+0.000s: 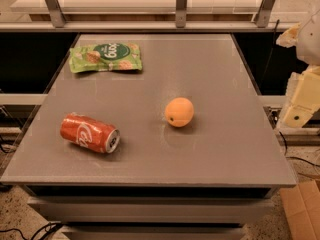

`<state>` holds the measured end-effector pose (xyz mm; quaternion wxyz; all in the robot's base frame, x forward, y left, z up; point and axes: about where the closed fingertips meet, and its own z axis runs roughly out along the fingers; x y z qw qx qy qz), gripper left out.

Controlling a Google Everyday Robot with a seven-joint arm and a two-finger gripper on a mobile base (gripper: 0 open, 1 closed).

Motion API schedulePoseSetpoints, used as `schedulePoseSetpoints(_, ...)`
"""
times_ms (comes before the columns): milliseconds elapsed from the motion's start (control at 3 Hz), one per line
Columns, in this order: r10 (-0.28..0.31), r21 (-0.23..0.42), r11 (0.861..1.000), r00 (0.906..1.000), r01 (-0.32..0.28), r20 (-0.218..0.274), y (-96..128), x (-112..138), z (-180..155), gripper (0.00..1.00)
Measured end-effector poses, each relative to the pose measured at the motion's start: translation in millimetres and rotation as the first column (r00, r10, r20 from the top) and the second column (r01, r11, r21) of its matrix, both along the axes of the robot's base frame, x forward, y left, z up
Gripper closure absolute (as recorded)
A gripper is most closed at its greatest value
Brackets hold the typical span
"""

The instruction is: Move coke can near green rice chip bag

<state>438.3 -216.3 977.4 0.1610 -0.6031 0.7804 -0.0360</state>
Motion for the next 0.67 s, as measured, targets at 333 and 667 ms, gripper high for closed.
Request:
schedulePoseSetpoints(333, 0.0, 0.0, 1.0, 1.0, 0.0, 0.0, 0, 0, 0, 0.0)
schedulePoseSetpoints(667, 0.042, -0.002, 0.999, 0.9991, -0.042, -0.001, 12, -7, 4, 0.0)
